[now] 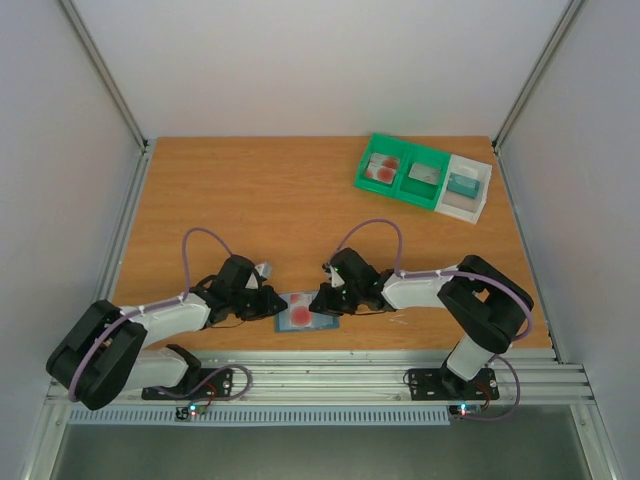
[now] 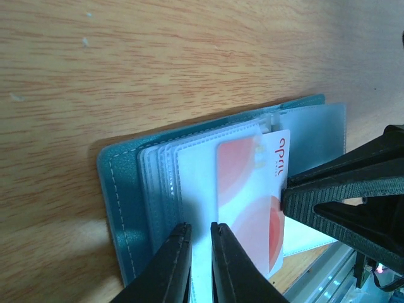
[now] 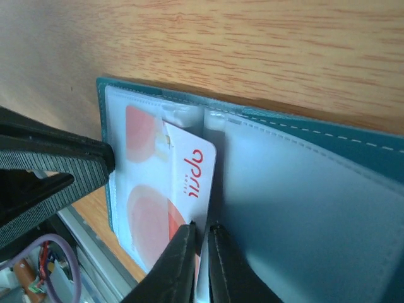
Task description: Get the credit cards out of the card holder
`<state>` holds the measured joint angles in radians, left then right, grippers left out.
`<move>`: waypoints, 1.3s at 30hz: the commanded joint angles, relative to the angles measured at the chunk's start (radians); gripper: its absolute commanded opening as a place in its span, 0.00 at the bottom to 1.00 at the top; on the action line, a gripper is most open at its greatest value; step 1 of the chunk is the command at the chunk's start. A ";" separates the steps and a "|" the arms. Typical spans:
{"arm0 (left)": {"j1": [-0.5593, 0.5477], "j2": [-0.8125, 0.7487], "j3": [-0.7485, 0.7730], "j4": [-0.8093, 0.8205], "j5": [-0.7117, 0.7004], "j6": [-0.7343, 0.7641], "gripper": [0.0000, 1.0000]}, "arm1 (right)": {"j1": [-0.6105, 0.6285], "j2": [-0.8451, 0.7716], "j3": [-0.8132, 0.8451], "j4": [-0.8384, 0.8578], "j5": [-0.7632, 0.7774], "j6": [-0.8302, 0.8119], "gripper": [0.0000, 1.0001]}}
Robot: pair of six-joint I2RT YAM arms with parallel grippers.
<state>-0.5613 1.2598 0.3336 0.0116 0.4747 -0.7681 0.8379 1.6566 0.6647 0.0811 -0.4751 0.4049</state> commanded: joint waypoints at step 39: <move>-0.002 -0.055 0.036 -0.161 -0.041 0.039 0.12 | -0.053 -0.169 -0.095 -0.011 0.033 -0.028 0.01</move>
<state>-0.5613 1.2285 0.3477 -0.0841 0.4564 -0.7467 0.8017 1.5509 0.5766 0.1505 -0.4648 0.4240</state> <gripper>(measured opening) 0.119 0.012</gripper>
